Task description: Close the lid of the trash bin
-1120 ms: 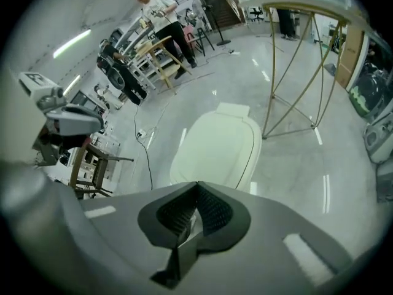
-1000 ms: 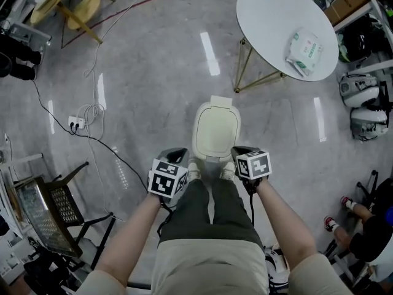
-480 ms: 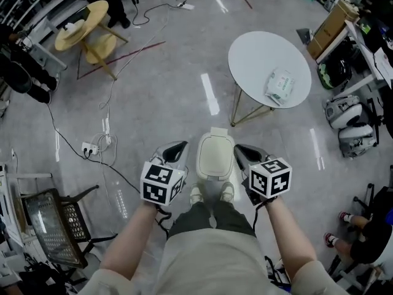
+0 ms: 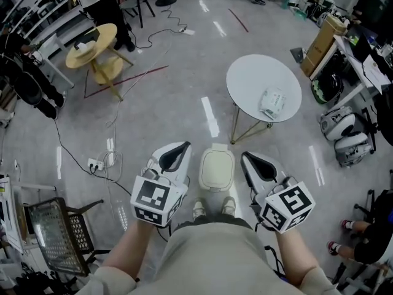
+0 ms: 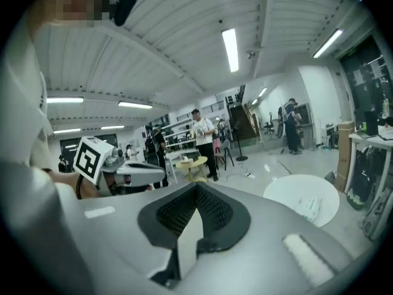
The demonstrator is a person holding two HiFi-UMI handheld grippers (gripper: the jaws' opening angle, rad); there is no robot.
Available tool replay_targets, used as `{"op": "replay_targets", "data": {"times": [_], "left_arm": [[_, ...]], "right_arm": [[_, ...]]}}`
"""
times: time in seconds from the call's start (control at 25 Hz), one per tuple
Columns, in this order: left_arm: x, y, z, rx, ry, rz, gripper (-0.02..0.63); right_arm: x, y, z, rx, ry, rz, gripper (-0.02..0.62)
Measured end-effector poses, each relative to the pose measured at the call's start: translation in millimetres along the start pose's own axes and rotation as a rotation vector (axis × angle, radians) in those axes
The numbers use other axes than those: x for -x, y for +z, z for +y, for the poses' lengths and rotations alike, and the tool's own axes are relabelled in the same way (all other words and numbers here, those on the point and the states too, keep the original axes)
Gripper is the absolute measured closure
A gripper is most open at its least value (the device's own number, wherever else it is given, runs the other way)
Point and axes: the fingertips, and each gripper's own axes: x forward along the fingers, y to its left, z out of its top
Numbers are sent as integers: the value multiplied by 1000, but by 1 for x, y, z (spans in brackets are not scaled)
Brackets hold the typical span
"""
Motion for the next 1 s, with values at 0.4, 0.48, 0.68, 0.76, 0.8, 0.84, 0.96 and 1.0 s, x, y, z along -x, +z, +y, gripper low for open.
{"op": "replay_targets", "data": {"times": [0.4, 0.48, 0.68, 0.76, 0.8, 0.84, 0.96, 1.0], "left_arm": [[59, 97, -33, -74, 48, -244, 603], [72, 108, -35, -100, 66, -277, 603], [95, 127, -40, -142, 92, -321, 603], [98, 129, -41, -155, 93, -320, 603], [98, 128, -41, -159, 93, -315, 603], [97, 127, -41, -161, 92, -308, 603], [95, 123, -42, -159, 91, -292, 603], [95, 122, -43, -158, 91, -286, 603]], "right_arm": [[66, 118, 50, 189, -1, -271, 592], [75, 131, 60, 209, 9, -307, 592], [91, 149, 77, 256, 36, -337, 592], [95, 152, 80, 272, 38, -337, 592], [96, 152, 81, 275, 39, -338, 592], [97, 153, 82, 275, 41, -339, 592], [101, 158, 87, 271, 56, -351, 592], [102, 160, 89, 276, 59, -357, 592]]}}
